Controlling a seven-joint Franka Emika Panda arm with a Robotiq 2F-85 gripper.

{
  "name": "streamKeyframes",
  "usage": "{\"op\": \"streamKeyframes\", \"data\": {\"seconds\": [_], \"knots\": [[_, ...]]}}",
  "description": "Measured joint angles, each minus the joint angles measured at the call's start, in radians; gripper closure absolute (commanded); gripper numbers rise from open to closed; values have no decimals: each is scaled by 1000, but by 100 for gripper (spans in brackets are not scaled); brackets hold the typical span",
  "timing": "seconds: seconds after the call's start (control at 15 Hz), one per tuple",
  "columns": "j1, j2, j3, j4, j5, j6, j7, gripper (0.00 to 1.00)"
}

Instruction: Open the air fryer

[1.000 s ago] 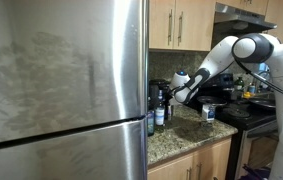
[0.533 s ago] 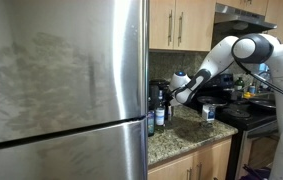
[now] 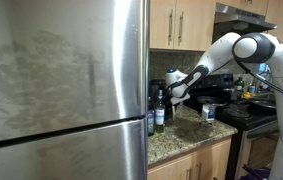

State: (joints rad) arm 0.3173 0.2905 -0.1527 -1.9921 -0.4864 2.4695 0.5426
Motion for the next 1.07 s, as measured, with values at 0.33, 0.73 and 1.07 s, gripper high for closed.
{"op": "streamKeyframes", "data": {"seconds": [0.33, 0.73, 1.07], "knots": [[-75, 3, 42, 30, 87, -119, -86, 89], [-181, 2, 117, 55, 363, -179, -329, 89], [-212, 3, 138, 91, 446, -324, -394, 89]]}}
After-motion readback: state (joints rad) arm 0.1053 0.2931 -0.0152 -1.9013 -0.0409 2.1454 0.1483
